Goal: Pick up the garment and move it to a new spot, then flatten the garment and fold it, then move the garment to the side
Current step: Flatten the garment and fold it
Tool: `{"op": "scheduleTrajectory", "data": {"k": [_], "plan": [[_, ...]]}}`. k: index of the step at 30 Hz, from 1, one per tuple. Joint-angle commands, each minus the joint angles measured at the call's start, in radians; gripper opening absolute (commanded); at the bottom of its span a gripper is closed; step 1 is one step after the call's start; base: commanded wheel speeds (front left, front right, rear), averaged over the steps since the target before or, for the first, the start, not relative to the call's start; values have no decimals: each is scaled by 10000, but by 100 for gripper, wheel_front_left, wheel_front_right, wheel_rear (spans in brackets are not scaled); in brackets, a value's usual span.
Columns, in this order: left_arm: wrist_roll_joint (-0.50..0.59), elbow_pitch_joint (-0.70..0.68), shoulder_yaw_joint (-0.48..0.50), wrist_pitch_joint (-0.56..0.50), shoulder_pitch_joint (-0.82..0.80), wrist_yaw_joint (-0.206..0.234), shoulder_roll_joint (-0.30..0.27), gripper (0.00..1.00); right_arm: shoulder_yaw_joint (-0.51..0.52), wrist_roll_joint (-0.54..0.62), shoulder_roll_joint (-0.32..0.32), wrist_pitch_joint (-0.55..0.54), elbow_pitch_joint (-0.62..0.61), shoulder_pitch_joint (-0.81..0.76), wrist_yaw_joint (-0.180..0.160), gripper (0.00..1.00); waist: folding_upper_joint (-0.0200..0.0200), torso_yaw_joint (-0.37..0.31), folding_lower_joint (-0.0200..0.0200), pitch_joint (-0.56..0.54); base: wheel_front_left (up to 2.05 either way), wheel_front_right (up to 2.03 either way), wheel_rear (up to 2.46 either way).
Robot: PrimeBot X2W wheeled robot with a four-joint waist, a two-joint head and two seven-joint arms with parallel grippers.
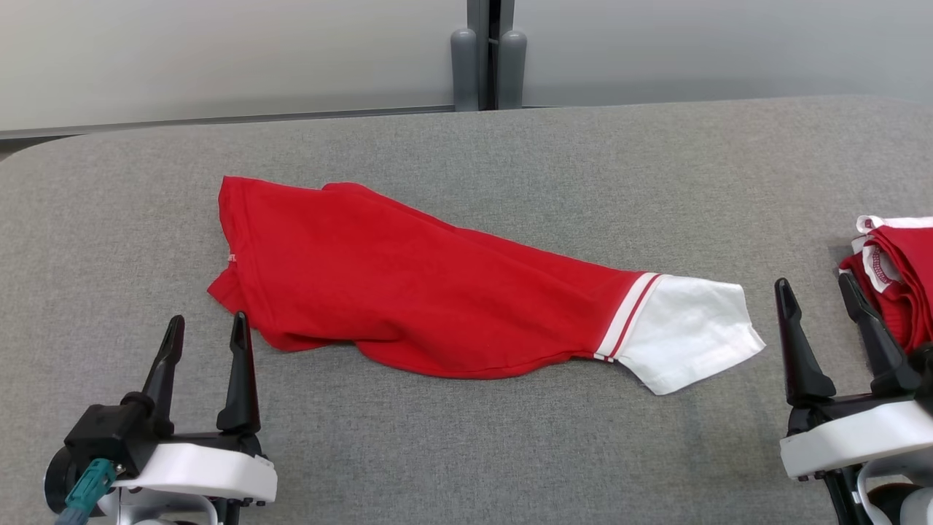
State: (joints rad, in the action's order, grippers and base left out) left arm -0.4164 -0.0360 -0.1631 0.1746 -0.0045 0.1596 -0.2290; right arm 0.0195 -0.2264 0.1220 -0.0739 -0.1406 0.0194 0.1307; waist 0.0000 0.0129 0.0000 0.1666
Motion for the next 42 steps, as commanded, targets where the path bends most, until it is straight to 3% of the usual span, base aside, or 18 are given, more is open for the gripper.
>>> {"op": "scheduleTrajectory", "data": {"k": [1, 7, 13, 20, 21, 23, 28, 32, 42], "plan": [[-11, -40, -5, -47, 22, 34, 3, 100, 16, 8, 55, -38, -34, -71, -1, 100, 0, 3, 0, 12, 0, 0, 0], [-261, 568, -351, -453, -385, -276, 111, 100, 19, -8, 15, -47, -141, 51, -1, 100, 0, -14, 0, 222, 0, 0, 0], [-824, 2858, -539, -732, -1105, -904, 346, 100, -139, -72, 6, 47, -164, 321, -1, 100, 0, -256, 0, 728, 0, 0, 0], [-1178, 4964, -439, 5, -2208, -1586, 503, 100, 40, -106, 30, 188, -47, 418, -1, 100, 0, -414, 0, 1139, 0, 0, 0], [-1189, 5133, -459, 99, -2328, -1688, 519, 91, 59, -108, 31, 210, -26, 430, -1, 100, 0, -421, 0, 1162, 0, 0, 0], [-1211, 5303, -399, 341, -2512, -1818, 534, 0, 83, -102, 13, 237, 9, 453, -1, 100, 0, -423, 0, 1176, 0, 0, 0], [-958, 5026, -390, 677, -2692, -1915, 386, 0, 205, -62, -39, 248, 25, 432, -1, 100, 0, -318, 0, 1146, 0, 0, 0], [-648, 3853, -492, 612, -2450, -1645, 205, 0, 391, 7, -80, 230, -15, 285, -1, 100, 0, -61, 0, 1020, 0, 0, 0], [-171, -478, -501, -1416, -1296, -611, -796, 0, 540, -21, -241, 197, -24, 77, -1, 100, 0, 465, 0, 680, 0, 0, 0]]}}
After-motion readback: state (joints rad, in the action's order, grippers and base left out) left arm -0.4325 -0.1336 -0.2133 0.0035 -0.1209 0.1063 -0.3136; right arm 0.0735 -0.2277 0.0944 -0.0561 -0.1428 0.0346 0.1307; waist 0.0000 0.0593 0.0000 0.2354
